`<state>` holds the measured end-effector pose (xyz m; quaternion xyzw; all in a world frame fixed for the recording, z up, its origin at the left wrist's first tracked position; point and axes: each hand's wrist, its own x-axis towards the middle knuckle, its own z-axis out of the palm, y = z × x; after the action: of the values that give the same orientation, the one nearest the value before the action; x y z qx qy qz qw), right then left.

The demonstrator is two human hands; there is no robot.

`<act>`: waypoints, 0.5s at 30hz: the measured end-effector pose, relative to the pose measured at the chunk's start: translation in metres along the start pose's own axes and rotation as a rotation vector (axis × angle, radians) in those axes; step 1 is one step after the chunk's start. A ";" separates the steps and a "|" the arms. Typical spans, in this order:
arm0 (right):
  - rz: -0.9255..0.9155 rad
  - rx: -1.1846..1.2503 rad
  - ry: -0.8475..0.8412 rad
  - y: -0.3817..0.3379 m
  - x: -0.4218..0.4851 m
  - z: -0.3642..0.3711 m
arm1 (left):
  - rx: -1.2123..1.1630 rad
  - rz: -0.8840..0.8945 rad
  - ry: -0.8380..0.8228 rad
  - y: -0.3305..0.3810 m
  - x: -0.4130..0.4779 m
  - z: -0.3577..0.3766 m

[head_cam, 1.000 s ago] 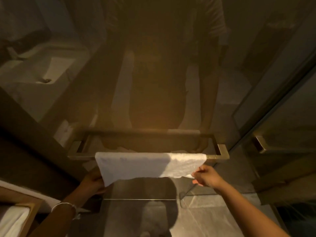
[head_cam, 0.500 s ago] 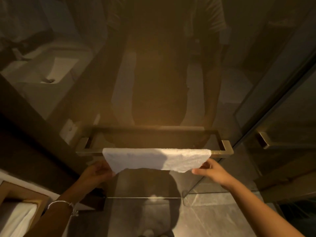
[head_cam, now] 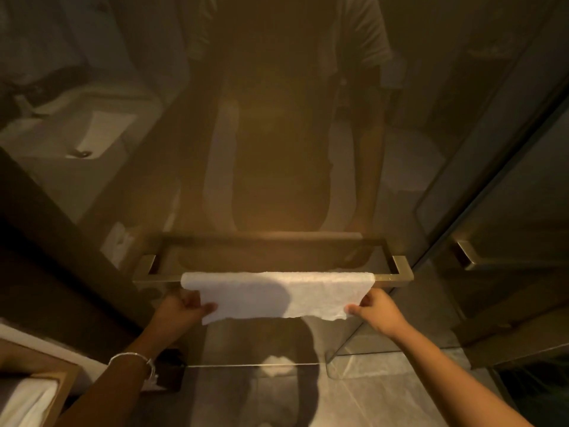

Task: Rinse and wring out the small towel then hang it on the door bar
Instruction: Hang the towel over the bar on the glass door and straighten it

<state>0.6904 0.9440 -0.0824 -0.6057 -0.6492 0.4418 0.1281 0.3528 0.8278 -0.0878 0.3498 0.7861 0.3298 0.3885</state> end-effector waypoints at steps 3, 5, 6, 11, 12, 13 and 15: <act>0.007 -0.023 -0.001 0.003 -0.002 0.003 | -0.021 0.005 -0.021 0.004 0.001 -0.009; 0.022 -0.024 0.015 0.007 -0.002 0.004 | -0.029 0.012 -0.020 -0.001 -0.004 -0.014; 0.026 -0.019 0.023 0.008 -0.003 0.004 | -0.039 0.014 -0.019 -0.003 -0.006 -0.015; 0.019 -0.023 0.034 0.008 -0.001 0.008 | -0.084 0.006 -0.011 -0.007 -0.010 -0.011; 0.018 -0.024 0.031 0.007 -0.001 0.008 | -0.070 0.011 -0.012 -0.006 -0.010 -0.010; 0.015 -0.025 0.020 0.007 0.000 0.008 | -0.053 0.011 -0.017 -0.005 -0.011 -0.011; 0.012 -0.026 -0.017 0.007 0.000 0.008 | -0.035 0.009 -0.058 -0.003 -0.014 -0.015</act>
<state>0.6900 0.9399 -0.0923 -0.6075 -0.6524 0.4390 0.1120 0.3452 0.8113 -0.0779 0.3557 0.7669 0.3350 0.4160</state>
